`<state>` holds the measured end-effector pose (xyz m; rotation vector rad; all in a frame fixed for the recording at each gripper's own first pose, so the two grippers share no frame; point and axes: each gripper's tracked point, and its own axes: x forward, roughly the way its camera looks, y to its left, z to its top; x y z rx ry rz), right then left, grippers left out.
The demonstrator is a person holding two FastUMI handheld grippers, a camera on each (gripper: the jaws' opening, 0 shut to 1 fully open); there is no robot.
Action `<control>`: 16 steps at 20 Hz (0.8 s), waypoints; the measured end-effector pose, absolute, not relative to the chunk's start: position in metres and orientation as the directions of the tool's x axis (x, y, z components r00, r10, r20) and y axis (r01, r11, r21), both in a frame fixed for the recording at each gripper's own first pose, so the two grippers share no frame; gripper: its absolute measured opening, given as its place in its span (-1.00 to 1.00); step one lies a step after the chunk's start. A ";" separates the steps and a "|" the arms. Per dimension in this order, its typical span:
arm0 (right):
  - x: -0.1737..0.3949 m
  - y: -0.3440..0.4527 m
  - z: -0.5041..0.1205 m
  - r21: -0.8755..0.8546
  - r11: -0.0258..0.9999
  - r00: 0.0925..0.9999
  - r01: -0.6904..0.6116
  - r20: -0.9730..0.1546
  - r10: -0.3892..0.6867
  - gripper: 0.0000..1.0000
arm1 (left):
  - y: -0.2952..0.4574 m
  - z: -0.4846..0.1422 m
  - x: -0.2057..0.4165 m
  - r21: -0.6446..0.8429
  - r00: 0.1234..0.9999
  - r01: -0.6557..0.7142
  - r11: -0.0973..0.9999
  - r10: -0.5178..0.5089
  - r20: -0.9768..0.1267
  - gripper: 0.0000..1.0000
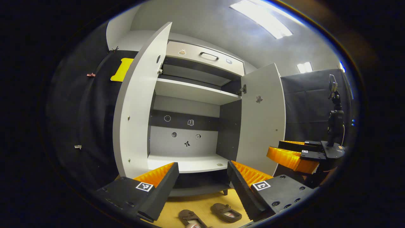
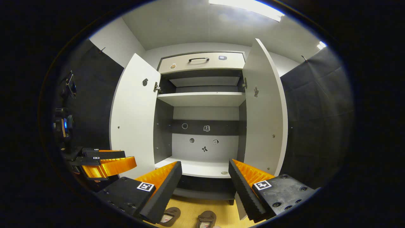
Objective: Grab one shoe with the right hand and put it into the shoe cabinet, grab the other shoe with the left hand and put it into the shoe cabinet; then close the right door with the right hand and the left door with the left hand.
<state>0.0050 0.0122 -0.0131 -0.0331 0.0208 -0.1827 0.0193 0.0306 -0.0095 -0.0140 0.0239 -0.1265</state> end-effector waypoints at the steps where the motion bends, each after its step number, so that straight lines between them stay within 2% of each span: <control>1: 0.005 0.014 -0.014 -0.034 0.982 0.983 0.184 -0.019 -0.184 0.95 | 0.031 -0.008 0.019 -0.009 0.992 0.127 0.992 -0.127 -0.019 0.95; 7: 0.004 0.022 -0.021 -0.044 0.981 0.981 0.190 -0.042 -0.192 0.95 | 0.030 -0.013 0.018 -0.009 0.989 0.142 0.990 -0.142 -0.035 0.94; 16: 0.001 0.023 -0.045 -0.075 0.965 0.962 0.252 -0.086 -0.258 0.95 | 0.034 -0.013 0.025 0.020 0.982 0.187 0.982 -0.186 -0.027 0.95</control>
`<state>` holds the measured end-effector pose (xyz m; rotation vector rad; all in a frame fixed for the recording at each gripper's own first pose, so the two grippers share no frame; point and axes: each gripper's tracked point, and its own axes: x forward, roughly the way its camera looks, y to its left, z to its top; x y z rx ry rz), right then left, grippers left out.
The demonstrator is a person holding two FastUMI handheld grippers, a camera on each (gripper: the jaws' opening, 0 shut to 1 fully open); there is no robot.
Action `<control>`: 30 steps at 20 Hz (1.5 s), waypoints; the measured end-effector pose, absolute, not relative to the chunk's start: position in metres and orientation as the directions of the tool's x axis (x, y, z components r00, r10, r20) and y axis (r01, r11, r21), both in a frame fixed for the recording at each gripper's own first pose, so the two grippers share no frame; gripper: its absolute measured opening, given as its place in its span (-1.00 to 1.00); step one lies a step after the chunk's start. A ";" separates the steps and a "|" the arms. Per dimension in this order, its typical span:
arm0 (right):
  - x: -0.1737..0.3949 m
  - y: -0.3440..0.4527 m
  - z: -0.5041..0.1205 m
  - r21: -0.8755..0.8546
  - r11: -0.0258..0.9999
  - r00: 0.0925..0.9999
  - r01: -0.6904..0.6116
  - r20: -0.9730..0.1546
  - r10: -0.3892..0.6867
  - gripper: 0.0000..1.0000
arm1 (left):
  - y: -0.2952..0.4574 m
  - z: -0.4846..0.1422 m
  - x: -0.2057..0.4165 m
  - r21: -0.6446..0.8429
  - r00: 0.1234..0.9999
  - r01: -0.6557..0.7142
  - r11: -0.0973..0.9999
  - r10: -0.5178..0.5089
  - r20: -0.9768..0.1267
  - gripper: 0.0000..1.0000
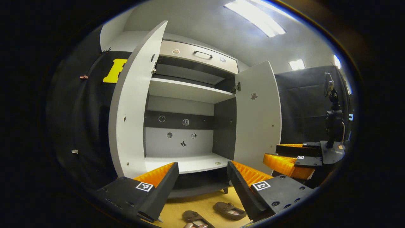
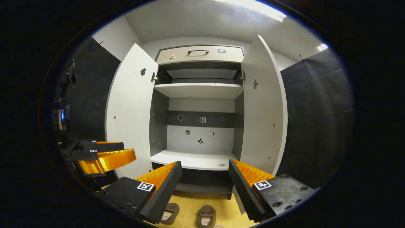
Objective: Grab one shoe with the right hand and put it into the shoe cabinet, grab the other shoe with the left hand and put it into the shoe cabinet; then close the right door with the right hand and the left door with the left hand.
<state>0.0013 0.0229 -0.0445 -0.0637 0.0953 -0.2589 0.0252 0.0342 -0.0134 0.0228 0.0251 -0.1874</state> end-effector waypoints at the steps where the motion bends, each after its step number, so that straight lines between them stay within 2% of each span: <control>1: 0.002 0.023 -0.049 -0.079 0.964 0.961 0.254 -0.095 -0.261 0.95 | 0.034 -0.013 0.027 0.026 0.982 0.187 0.982 -0.186 -0.029 0.95; 8: 0.009 0.001 -0.091 -0.120 0.948 0.937 0.294 -0.160 -0.310 0.96 | 0.034 -0.027 0.053 0.001 0.982 0.184 0.983 -0.183 -0.033 0.95; 14: 0.016 0.002 -0.180 -0.065 0.960 0.905 0.271 -0.324 -0.277 0.96 | 0.048 -0.058 0.080 -0.017 0.985 0.153 0.988 -0.154 -0.082 0.95; 19: 0.013 0.011 -0.275 -0.030 0.967 0.837 0.252 -0.495 -0.234 0.97 | 0.066 -0.079 0.097 0.030 0.992 0.096 0.995 -0.093 -0.089 0.95; 24: 0.005 0.010 -0.350 0.004 0.960 0.761 0.281 -0.610 -0.220 0.96 | 0.066 -0.108 0.109 -0.008 0.986 0.106 0.994 -0.107 -0.124 0.95; 29: -0.014 0.007 -0.426 -0.011 0.959 0.670 0.284 -0.713 -0.206 0.87 | 0.070 -0.127 0.115 -0.038 0.985 0.095 0.995 -0.099 -0.143 0.95; 30: -0.018 0.009 -0.435 -0.011 0.958 0.652 0.286 -0.730 -0.203 0.78 | 0.071 -0.131 0.117 -0.040 0.984 0.097 0.994 -0.102 -0.149 0.95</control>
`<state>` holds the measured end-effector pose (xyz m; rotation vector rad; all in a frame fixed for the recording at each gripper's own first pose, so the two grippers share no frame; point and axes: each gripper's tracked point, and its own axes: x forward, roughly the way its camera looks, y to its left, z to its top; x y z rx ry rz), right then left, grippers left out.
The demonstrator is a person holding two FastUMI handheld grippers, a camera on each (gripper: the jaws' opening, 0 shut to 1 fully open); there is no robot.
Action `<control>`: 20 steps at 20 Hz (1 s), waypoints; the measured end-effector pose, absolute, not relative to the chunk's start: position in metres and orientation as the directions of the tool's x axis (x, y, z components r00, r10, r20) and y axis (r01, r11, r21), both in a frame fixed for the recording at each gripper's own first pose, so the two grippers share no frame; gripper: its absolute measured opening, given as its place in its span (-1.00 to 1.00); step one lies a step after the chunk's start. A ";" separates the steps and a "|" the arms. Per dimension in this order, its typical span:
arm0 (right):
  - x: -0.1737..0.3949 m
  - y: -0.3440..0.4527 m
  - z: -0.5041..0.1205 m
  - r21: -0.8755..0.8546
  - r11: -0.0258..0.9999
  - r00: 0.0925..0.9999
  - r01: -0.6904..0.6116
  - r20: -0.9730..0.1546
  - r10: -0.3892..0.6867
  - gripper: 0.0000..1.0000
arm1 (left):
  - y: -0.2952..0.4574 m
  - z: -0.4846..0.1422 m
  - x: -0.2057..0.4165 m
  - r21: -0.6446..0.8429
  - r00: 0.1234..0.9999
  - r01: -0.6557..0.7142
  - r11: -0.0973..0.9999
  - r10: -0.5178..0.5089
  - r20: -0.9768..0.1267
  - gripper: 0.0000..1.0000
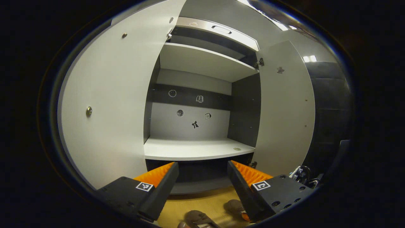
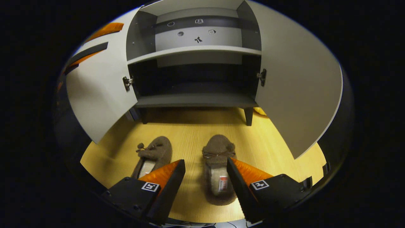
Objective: Grab one shoe with the right hand and put it into the shoe cabinet, grab the other shoe with the left hand and put it into the shoe cabinet; then close the right door with the right hand and the left door with the left hand.
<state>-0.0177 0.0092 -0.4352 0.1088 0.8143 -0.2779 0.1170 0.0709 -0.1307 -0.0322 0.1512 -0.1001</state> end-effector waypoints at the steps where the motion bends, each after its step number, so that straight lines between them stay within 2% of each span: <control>1: -0.018 0.011 -0.444 -0.006 0.958 0.644 0.286 -0.739 -0.197 0.68 | 0.072 -0.136 0.118 -0.041 0.981 0.100 0.994 -0.105 -0.163 0.95; 4: -0.021 0.013 -0.466 -0.015 0.960 0.610 0.278 -0.769 -0.189 0.65 | 0.080 -0.153 0.119 -0.040 0.976 0.077 0.996 -0.083 -0.201 0.95; 7: -0.014 0.014 -0.485 -0.010 0.962 0.594 0.273 -0.785 -0.177 0.42 | 0.083 -0.157 0.119 -0.023 0.976 0.073 0.997 -0.077 -0.205 0.87; 9: -0.010 0.011 -0.496 -0.019 0.962 0.585 0.273 -0.790 -0.181 0.42 | 0.083 -0.160 0.120 -0.001 0.975 0.073 0.997 -0.071 -0.210 0.82; 15: 0.005 0.000 -0.521 -0.032 0.964 0.569 0.263 -0.802 -0.182 0.31 | 0.074 -0.149 0.121 -0.004 0.981 0.082 0.997 -0.082 -0.175 0.87; 16: 0.006 -0.003 -0.521 -0.045 0.963 0.563 0.264 -0.804 -0.192 0.19 | 0.074 -0.148 0.121 -0.001 0.982 0.081 0.997 -0.080 -0.173 0.87; 18: 0.008 -0.004 -0.526 -0.044 0.966 0.557 0.255 -0.810 -0.184 -0.33 | 0.076 -0.148 0.122 0.002 0.982 0.072 0.997 -0.070 -0.174 0.87; 19: 0.009 -0.006 -0.524 -0.053 0.967 0.554 0.250 -0.811 -0.188 -0.18 | 0.077 -0.148 0.122 0.002 0.982 0.065 0.998 -0.064 -0.177 0.87; 20: 0.007 -0.012 -0.521 -0.081 0.962 0.561 0.260 -0.798 -0.219 -0.17 | 0.079 -0.150 0.122 0.000 0.982 0.057 0.998 -0.056 -0.182 0.87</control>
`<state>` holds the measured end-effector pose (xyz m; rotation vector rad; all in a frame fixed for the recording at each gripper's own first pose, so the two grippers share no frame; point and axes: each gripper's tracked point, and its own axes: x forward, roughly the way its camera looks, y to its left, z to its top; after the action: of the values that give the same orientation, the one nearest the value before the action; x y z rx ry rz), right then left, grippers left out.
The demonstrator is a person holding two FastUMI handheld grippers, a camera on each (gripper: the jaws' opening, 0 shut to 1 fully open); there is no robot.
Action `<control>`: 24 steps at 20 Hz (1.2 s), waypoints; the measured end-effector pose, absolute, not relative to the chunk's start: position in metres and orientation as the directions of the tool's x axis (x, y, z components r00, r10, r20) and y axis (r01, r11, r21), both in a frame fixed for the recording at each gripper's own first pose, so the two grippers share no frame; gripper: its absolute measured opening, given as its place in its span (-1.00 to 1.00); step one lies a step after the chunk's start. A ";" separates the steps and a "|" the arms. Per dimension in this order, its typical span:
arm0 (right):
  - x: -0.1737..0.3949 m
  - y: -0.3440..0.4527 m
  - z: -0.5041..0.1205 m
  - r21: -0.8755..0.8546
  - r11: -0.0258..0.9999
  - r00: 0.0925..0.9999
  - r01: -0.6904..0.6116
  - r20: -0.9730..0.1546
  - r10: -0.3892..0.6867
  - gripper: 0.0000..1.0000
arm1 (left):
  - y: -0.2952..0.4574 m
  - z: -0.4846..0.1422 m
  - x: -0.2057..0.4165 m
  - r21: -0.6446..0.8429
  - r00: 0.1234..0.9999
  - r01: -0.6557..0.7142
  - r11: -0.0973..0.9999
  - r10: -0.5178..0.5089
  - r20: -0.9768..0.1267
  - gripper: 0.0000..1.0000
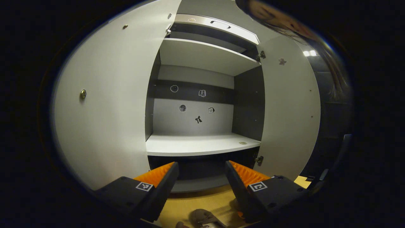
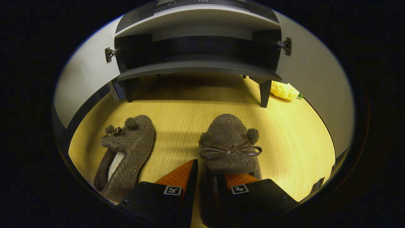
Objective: Grab one shoe with the right hand and put it into the shoe cabinet, grab the other shoe with the left hand and put it into the shoe cabinet; then close the right door with the right hand and the left door with the left hand.
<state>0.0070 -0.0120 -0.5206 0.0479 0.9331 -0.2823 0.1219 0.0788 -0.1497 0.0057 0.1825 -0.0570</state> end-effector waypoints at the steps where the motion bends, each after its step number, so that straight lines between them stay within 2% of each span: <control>1: 0.011 -0.012 -0.526 -0.087 0.962 0.555 0.259 -0.801 -0.222 -0.75 | 0.081 -0.150 0.121 -0.001 0.981 0.048 0.999 -0.047 -0.186 0.88; 7: 0.008 -0.010 -0.523 -0.048 0.972 0.541 0.232 -0.823 -0.170 -0.75 | 0.084 -0.151 0.116 0.015 0.981 0.020 1.000 -0.016 -0.194 0.87; 8: 0.007 -0.011 -0.519 -0.053 0.974 0.539 0.220 -0.826 -0.166 -0.78 | 0.084 -0.150 0.114 0.021 0.981 0.019 1.000 -0.015 -0.194 0.87; 9: 0.006 -0.011 -0.516 -0.056 0.978 0.540 0.201 -0.827 -0.159 -0.89 | 0.082 -0.148 0.112 0.026 0.981 0.020 0.999 -0.014 -0.191 0.87; 12: 0.011 -0.004 -0.486 -0.004 0.982 0.581 0.188 -0.806 -0.115 -0.90 | 0.074 -0.140 0.105 0.028 0.983 0.027 0.999 -0.022 -0.182 0.88; 17: 0.046 0.007 -0.387 0.010 0.992 0.712 0.125 -0.697 -0.083 -0.91 | 0.058 -0.120 0.087 0.045 0.985 0.054 0.998 -0.046 -0.165 0.88; 24: 0.145 -0.009 -0.239 0.000 0.996 0.880 0.090 -0.469 -0.080 -0.91 | 0.042 -0.098 0.052 0.077 0.986 0.051 0.996 -0.038 -0.161 0.88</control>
<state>0.1447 -0.0092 -0.2391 0.0218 0.4875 -0.0887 0.0523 0.0417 -0.0978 0.0815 0.1599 -0.0452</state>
